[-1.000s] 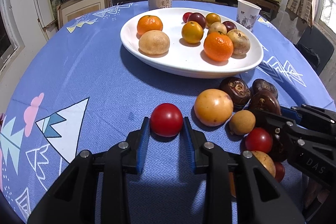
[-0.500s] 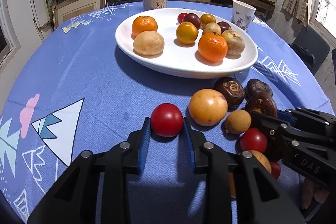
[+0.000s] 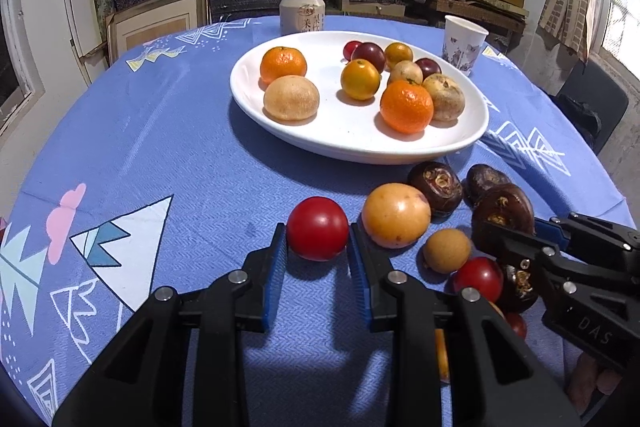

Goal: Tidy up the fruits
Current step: 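Grasp the red tomato with the left tool while the right tool grasps the dark brown fruit, then carry the red tomato and dark brown fruit onto the white plate and open both tools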

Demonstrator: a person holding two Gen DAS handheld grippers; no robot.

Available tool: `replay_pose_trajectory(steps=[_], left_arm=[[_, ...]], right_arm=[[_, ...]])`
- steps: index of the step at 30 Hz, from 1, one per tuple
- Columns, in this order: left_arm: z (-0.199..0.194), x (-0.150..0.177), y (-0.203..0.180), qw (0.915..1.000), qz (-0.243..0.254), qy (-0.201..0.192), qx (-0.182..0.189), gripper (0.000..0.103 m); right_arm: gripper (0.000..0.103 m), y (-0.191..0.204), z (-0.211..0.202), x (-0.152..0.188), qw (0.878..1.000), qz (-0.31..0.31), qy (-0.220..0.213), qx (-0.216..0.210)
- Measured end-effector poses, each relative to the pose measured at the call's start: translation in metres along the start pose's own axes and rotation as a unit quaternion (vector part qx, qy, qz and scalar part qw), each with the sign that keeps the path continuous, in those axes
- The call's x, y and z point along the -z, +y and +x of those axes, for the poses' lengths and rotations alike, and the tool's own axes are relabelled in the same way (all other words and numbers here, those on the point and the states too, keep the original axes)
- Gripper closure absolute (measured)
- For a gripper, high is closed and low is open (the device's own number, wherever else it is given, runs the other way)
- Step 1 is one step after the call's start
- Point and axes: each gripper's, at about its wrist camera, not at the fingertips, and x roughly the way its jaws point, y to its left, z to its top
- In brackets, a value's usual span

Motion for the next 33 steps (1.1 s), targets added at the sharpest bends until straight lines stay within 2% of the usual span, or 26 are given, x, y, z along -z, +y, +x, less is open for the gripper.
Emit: replay_pose_trajectory(steps=[3, 6, 11, 15, 20, 25, 30, 31, 33], left_arm=[[-0.012, -0.011, 0.007, 0.9997, -0.018, -0.015, 0.003, 0.074], [-0.020, -0.036, 0.010, 0.9993, -0.027, -0.027, 0.000, 0.074], [-0.012, -0.074, -0.002, 0.9987, -0.031, -0.035, 0.020, 0.074], [0.015, -0.082, -0.017, 0.9994, -0.012, -0.021, 0.024, 0.074], [0.051, -0.084, -0.017, 0.9997, -0.007, 0.011, 0.021, 0.074], [0.068, -0.084, -0.012, 0.9995, -0.011, 0.023, 0.020, 0.073], [0.071, -0.083, -0.015, 0.9997, 0.000, 0.015, 0.018, 0.073], [0.071, -0.083, -0.016, 0.9997, 0.002, 0.014, 0.018, 0.072], [0.070, -0.083, -0.015, 0.9996, 0.002, 0.011, 0.024, 0.063]], right_arm=[[0.080, 0.000, -0.030, -0.015, 0.999, 0.006, -0.050, -0.017], [0.080, 0.005, -0.056, -0.044, 0.996, -0.007, -0.093, -0.010], [0.081, 0.000, -0.052, -0.099, 0.995, 0.003, -0.102, -0.001], [0.081, -0.014, -0.021, -0.130, 0.996, 0.021, -0.081, -0.001], [0.081, -0.023, 0.035, -0.143, 0.999, 0.034, -0.038, -0.006], [0.081, -0.021, 0.082, -0.162, 1.000, 0.023, 0.015, 0.003], [0.081, -0.010, 0.123, -0.176, 0.998, 0.005, 0.064, 0.014], [0.081, -0.008, 0.129, -0.177, 0.997, 0.001, 0.072, 0.015], [0.079, -0.006, 0.140, -0.176, 0.996, -0.006, 0.085, 0.018]])
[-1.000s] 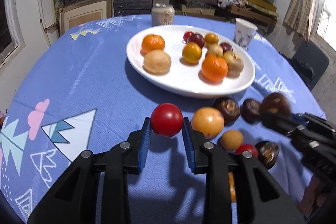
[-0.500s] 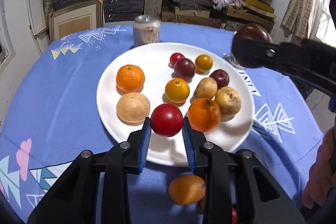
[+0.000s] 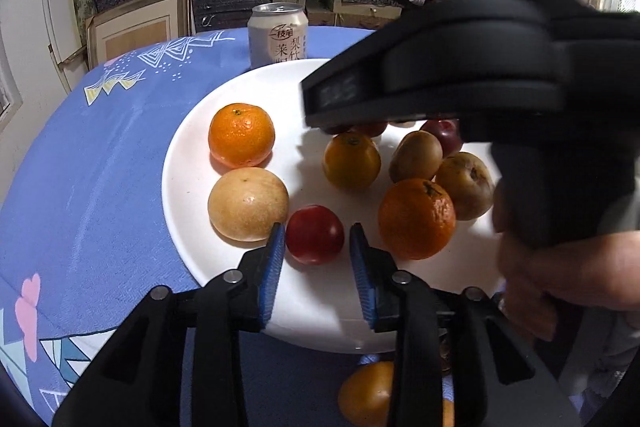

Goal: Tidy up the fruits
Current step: 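Carry the red tomato and dark brown fruit onto the white plate and open both tools, then withdraw both tools to the pile, left toward a large orange-brown fruit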

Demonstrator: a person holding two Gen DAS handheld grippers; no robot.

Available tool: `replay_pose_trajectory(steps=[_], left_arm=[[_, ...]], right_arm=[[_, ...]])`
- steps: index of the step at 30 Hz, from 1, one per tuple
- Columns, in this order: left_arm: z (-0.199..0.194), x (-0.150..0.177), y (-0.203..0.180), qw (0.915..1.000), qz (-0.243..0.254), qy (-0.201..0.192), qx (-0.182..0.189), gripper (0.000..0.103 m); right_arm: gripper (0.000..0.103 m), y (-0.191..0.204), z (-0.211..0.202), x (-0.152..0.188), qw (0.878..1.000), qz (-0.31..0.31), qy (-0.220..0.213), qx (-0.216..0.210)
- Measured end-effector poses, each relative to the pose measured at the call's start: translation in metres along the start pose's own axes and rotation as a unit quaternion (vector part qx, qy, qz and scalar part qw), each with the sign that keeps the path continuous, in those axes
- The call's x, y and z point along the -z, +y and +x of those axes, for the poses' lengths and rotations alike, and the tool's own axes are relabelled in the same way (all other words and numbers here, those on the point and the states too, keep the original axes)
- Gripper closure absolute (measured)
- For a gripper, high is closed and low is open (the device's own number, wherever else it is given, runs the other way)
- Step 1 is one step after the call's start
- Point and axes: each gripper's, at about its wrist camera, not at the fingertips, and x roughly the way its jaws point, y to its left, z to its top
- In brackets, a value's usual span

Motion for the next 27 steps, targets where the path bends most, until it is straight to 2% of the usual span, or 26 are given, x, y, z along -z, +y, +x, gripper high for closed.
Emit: replay_pose_trajectory(steps=[1, 3, 7, 10, 12, 14, 15, 19, 22, 27], left_arm=[[-0.001, 0.000, 0.000, 1.0000, -0.001, -0.001, 0.004, 0.059], [-0.001, 0.001, -0.001, 1.0000, 0.001, -0.001, -0.002, 0.056], [-0.007, 0.001, 0.001, 0.9999, -0.008, -0.008, -0.001, 0.041], [-0.019, 0.002, 0.008, 0.9996, -0.022, -0.020, 0.000, 0.039], [-0.030, 0.004, 0.014, 0.9990, -0.037, -0.024, 0.003, 0.038], [-0.043, 0.010, 0.020, 0.9983, -0.047, -0.033, -0.004, 0.032], [-0.050, 0.014, 0.023, 0.9979, -0.051, -0.038, -0.009, 0.027], [-0.080, 0.044, 0.031, 0.9962, -0.067, -0.048, -0.027, 0.021], [-0.095, 0.065, 0.031, 0.9951, -0.079, -0.046, -0.037, 0.016], [-0.120, 0.095, 0.009, 0.9959, -0.044, -0.057, -0.055, 0.015]], right_arm=[[0.079, 0.001, 0.002, 0.000, 1.000, -0.001, 0.000, 0.002], [0.069, -0.002, -0.001, 0.001, 1.000, 0.006, -0.007, 0.000], [0.067, -0.005, -0.015, 0.003, 1.000, 0.018, -0.020, -0.013], [0.065, -0.010, -0.044, 0.010, 0.999, 0.021, -0.045, -0.018], [0.058, -0.015, -0.072, 0.022, 0.997, 0.027, -0.065, -0.024], [0.047, -0.020, -0.100, 0.040, 0.995, 0.034, -0.090, -0.028], [0.046, -0.023, -0.118, 0.057, 0.993, 0.034, -0.105, -0.028], [0.035, -0.037, -0.161, 0.120, 0.989, 0.046, -0.141, -0.027], [0.031, -0.054, -0.179, 0.169, 0.982, 0.091, -0.161, -0.031], [0.027, -0.071, -0.185, 0.216, 0.977, 0.130, -0.163, -0.038]])
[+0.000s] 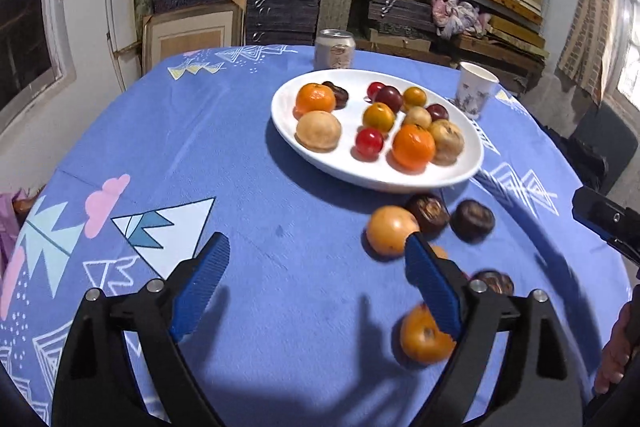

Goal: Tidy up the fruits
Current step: 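Withdraw both tools to the pile, left toward a large orange-brown fruit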

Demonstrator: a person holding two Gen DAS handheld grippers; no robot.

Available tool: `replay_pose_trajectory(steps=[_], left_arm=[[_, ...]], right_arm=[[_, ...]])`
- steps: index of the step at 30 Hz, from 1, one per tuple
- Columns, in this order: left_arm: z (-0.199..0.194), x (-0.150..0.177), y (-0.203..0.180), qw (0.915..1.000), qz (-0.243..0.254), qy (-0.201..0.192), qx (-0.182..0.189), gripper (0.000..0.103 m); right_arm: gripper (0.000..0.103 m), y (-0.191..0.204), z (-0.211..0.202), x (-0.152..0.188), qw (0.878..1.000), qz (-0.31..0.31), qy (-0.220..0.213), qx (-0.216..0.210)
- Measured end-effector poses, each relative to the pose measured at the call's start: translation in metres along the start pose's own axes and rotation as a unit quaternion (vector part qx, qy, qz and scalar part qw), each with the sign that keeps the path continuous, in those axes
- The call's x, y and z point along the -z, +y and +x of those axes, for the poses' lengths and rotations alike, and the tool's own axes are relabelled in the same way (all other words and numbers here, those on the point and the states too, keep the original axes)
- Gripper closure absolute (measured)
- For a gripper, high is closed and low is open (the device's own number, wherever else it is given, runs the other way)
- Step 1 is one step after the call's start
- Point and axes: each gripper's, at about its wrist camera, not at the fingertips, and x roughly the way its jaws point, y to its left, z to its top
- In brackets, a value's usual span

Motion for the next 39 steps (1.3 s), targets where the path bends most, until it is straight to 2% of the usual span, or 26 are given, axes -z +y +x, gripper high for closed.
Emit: replay_pose_trajectory(steps=[2, 7, 11, 16, 26, 30, 35, 39], left_arm=[[-0.008, 0.007, -0.008, 0.9998, 0.018, -0.009, -0.004, 0.012], [-0.021, 0.020, -0.033, 0.9971, 0.071, -0.027, -0.009, 0.009], [-0.014, 0.028, -0.046, 0.9945, 0.104, -0.008, -0.006, 0.008], [-0.011, 0.033, -0.048, 0.9937, 0.111, 0.009, 0.011, 0.008], [-0.004, 0.037, -0.052, 0.9926, 0.117, 0.026, 0.021, 0.009], [0.000, 0.038, -0.053, 0.9912, 0.117, 0.041, 0.047, 0.026], [0.003, 0.038, -0.053, 0.9909, 0.113, 0.043, 0.060, 0.030], [0.007, 0.036, -0.050, 0.9898, 0.100, 0.053, 0.088, 0.040]], right_arm=[[0.021, -0.004, -0.002, 0.004, 1.000, 0.010, 0.003, -0.006], [0.019, -0.005, -0.005, 0.002, 1.000, 0.010, -0.002, -0.005], [0.018, -0.009, -0.005, 0.002, 1.000, 0.017, 0.000, -0.008], [0.018, -0.006, -0.003, 0.005, 1.000, 0.011, 0.006, -0.007], [0.018, -0.006, -0.001, 0.006, 1.000, 0.010, 0.014, -0.003], [0.018, -0.005, 0.000, 0.007, 1.000, 0.007, 0.015, -0.003], [0.018, -0.005, 0.000, 0.008, 1.000, 0.006, 0.015, -0.003], [0.018, -0.002, 0.002, 0.009, 1.000, 0.000, 0.019, -0.001]])
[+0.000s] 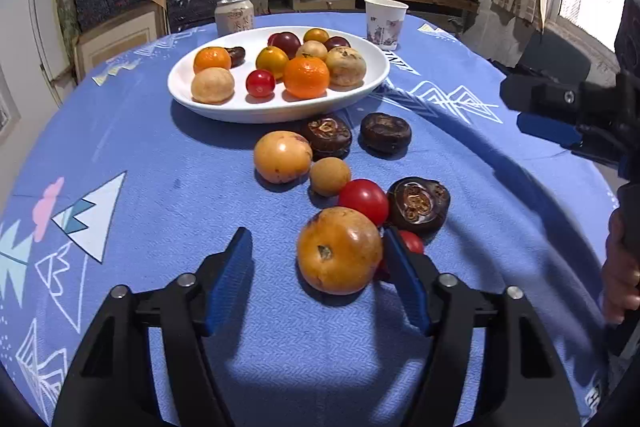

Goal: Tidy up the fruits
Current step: 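Withdraw both tools to the pile, left toward a large orange-brown fruit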

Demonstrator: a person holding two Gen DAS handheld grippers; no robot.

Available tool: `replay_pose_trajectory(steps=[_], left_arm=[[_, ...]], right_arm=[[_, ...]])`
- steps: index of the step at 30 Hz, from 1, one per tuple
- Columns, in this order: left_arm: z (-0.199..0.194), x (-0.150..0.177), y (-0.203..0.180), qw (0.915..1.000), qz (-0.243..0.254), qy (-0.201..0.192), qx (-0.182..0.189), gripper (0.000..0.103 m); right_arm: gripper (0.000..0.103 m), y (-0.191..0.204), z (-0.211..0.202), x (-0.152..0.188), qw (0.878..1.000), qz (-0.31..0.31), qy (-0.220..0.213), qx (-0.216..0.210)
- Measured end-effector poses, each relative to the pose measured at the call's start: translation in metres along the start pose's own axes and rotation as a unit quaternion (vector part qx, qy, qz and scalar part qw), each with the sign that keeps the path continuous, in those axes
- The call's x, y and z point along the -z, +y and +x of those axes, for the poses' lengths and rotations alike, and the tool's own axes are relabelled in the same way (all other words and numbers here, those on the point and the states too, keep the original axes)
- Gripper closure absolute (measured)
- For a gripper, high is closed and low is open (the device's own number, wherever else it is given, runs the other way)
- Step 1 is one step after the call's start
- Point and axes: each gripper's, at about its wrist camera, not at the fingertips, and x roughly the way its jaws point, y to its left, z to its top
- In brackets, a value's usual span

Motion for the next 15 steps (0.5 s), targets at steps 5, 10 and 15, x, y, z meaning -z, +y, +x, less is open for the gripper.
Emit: replay_pose_trajectory(steps=[5, 10, 15], left_arm=[[0.0028, -0.0014, -0.0032, 0.9997, 0.005, -0.002, 0.022, 0.056], [0.0049, -0.0023, -0.0064, 0.9996, 0.010, -0.004, 0.025, 0.058], [0.0040, -0.0016, -0.0062, 0.9996, 0.010, -0.002, 0.028, 0.058]], right_arm=[[0.018, 0.0053, 0.0043, 0.0028, 1.000, -0.013, 0.006, 0.006], [0.018, 0.0044, 0.0046, 0.0037, 1.000, -0.012, 0.009, 0.007], [0.018, 0.0053, 0.0056, 0.0044, 1.000, -0.016, 0.010, 0.007]])
